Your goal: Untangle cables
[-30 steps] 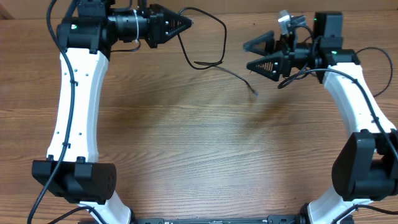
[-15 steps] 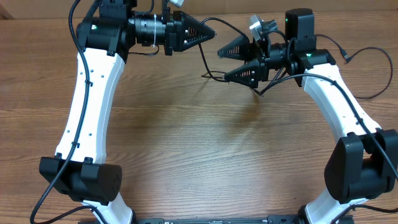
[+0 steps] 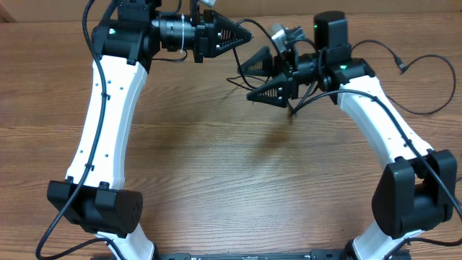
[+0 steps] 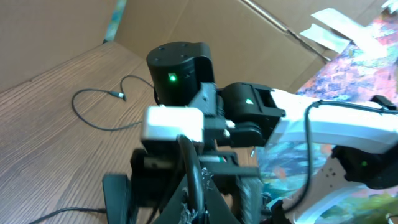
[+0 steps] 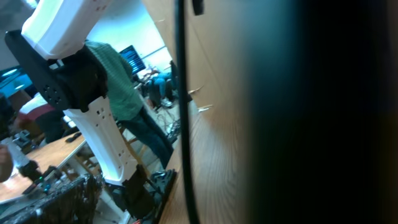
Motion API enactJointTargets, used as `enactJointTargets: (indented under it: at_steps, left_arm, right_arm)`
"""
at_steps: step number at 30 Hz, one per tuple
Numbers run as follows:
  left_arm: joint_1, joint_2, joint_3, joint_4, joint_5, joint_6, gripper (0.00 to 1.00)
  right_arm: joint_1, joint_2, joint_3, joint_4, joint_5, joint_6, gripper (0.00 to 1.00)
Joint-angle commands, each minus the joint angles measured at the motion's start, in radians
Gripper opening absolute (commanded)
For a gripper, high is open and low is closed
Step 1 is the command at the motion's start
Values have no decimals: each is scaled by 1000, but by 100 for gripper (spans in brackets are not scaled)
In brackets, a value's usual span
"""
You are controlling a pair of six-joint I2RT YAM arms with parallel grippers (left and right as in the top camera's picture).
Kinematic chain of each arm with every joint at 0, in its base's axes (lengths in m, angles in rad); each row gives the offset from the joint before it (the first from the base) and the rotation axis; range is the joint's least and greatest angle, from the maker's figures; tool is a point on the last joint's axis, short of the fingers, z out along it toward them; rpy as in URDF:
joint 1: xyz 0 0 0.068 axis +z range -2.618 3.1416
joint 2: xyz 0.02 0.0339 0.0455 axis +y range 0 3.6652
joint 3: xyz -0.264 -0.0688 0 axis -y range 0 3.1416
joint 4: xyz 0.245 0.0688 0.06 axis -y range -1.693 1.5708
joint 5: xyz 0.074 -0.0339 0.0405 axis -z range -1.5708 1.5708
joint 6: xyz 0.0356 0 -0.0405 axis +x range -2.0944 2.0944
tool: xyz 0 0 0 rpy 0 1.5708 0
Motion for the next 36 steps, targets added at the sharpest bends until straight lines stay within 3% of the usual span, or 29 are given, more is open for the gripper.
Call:
enactJointTargets:
  at_steps: [1,5,8,9,11,12,20,21,22,23,27,36]
  left_arm:
    - [-9,13,18,8,-55,20,4]
    - [-9,13,18,11,-78,20,4]
    - [-9,13,18,24,-78,19,4]
    - [-9,13,18,26,-77,19,4]
    - [-9,13,18,27,-77,19,4]
    - [-9,13,18,26,-77,19,4]
    - [-9,13,18,26,-78,19,4]
    - [-9,13,18,27,-78,20,14]
    - [-9,13,18,26,-80,19,52]
    - [-9,13,18,26,-87,19,100]
    - [-5,13,18,25,-155,19,100]
    - [-1,13,18,-27,-527,-4,100]
  right_arm:
    - [11,-34,19,10,-34,13,94]
    - [24,-34,19,11,-34,37,93]
    - [29,-34,19,11,-34,37,81]
    - [29,-34,19,11,-34,37,65]
    - [29,-34,19,11,-34,37,18]
    - [29,-34,19,11,-34,37,4]
    - [29,-34,19,14,-34,37,4]
    - [29,-34,19,14,-34,37,4]
    - [29,-34,19,14,-34,37,4]
    - [29,-34,19,14,-34,37,4]
    - [29,-34,19,14,-34,37,4]
    - [-5,-34,19,9,18,42,4]
